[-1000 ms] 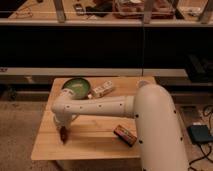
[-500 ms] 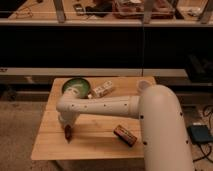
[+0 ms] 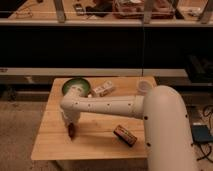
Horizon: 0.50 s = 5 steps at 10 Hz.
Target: Drag the pepper across the table
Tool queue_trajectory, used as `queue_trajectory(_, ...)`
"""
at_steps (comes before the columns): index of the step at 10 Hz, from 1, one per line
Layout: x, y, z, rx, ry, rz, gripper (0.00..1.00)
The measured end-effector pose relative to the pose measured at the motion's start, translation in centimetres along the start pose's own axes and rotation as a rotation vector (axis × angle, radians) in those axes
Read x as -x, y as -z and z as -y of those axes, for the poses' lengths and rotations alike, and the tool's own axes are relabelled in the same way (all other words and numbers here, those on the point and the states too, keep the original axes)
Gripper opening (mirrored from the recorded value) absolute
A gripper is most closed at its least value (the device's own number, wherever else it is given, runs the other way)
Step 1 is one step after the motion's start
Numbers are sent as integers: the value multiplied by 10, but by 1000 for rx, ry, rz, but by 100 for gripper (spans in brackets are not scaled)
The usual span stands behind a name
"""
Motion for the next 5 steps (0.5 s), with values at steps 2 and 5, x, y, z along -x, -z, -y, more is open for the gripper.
queue_trajectory(2,-2,2,-11,-9,-23,-5,12)
queue_trajectory(5,-3,6,-38,-4,-60,-8,12)
